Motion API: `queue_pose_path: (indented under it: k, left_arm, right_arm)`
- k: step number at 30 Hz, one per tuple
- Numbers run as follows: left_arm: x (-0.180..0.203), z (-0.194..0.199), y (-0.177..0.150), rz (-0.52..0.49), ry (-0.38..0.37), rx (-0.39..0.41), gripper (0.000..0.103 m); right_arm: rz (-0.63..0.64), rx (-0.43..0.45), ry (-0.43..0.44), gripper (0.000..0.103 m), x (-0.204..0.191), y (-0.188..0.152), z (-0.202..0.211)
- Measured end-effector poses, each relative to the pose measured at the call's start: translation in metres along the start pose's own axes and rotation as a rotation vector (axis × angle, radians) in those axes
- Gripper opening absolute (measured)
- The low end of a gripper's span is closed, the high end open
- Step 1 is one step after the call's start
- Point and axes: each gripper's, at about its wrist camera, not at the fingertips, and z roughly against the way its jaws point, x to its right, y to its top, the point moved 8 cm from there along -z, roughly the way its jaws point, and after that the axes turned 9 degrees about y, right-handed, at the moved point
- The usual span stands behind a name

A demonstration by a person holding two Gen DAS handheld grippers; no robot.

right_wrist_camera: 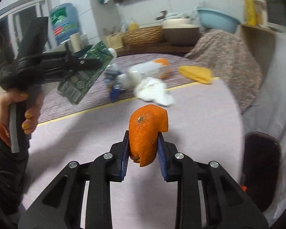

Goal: Collect trash
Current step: 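Carry the milk carton and orange peel into the black bin and release both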

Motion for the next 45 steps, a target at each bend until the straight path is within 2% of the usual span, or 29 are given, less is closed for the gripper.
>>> queue_pose_path:
  k: [2, 6, 9, 13, 16, 18, 24, 28, 33, 37, 39, 41, 45]
  left_arm:
    - [0.031, -0.006, -0.007, -0.059, -0.030, -0.016, 0.051]
    - [0.106, -0.024, -0.024, -0.163, -0.140, -0.090, 0.051]
    - [0.161, -0.038, -0.035, -0.247, -0.181, -0.129, 0.051]
    - [0.224, -0.059, -0.052, -0.307, -0.250, -0.205, 0.051]
    - [0.264, -0.083, -0.066, -0.344, -0.263, -0.269, 0.051]
    - [0.288, -0.105, -0.079, -0.361, -0.262, -0.325, 0.051]
    - [0.329, -0.162, -0.117, -0.392, -0.205, -0.447, 0.051]
    - [0.342, -0.196, -0.138, -0.404, -0.164, -0.512, 0.051]
    - [0.351, -0.231, -0.157, -0.375, -0.166, -0.588, 0.051]
    - [0.352, -0.249, -0.165, -0.409, -0.129, -0.609, 0.052]
    - [0.355, -0.252, -0.167, -0.413, -0.125, -0.625, 0.059]
    - [0.358, -0.253, -0.162, -0.396, -0.139, -0.606, 0.072]
    - [0.361, -0.247, -0.155, -0.394, -0.131, -0.557, 0.074]
  right_arm:
    - [-0.037, 0.022, -0.047, 0.028, 0.023, -0.007, 0.017]
    - [-0.149, 0.067, -0.126, 0.028, 0.078, -0.028, 0.052]
    - [-0.216, 0.100, -0.215, 0.028, 0.123, -0.044, 0.079]
    - [-0.267, 0.127, -0.385, 0.028, 0.178, -0.065, 0.115]
    - [-0.313, 0.135, -0.475, 0.028, 0.214, -0.080, 0.140]
    - [-0.354, 0.141, -0.496, 0.028, 0.235, -0.092, 0.155]
    - [-0.417, 0.139, -0.506, 0.028, 0.273, -0.120, 0.164]
    - [-0.450, 0.122, -0.494, 0.028, 0.291, -0.138, 0.158]
    - [-0.487, 0.113, -0.494, 0.028, 0.303, -0.156, 0.156]
    - [-0.509, 0.107, -0.499, 0.028, 0.310, -0.167, 0.159]
    - [-0.519, 0.106, -0.494, 0.028, 0.312, -0.170, 0.159]
    - [-0.524, 0.105, -0.486, 0.028, 0.313, -0.172, 0.157]
    - [-0.522, 0.095, -0.469, 0.028, 0.315, -0.172, 0.148]
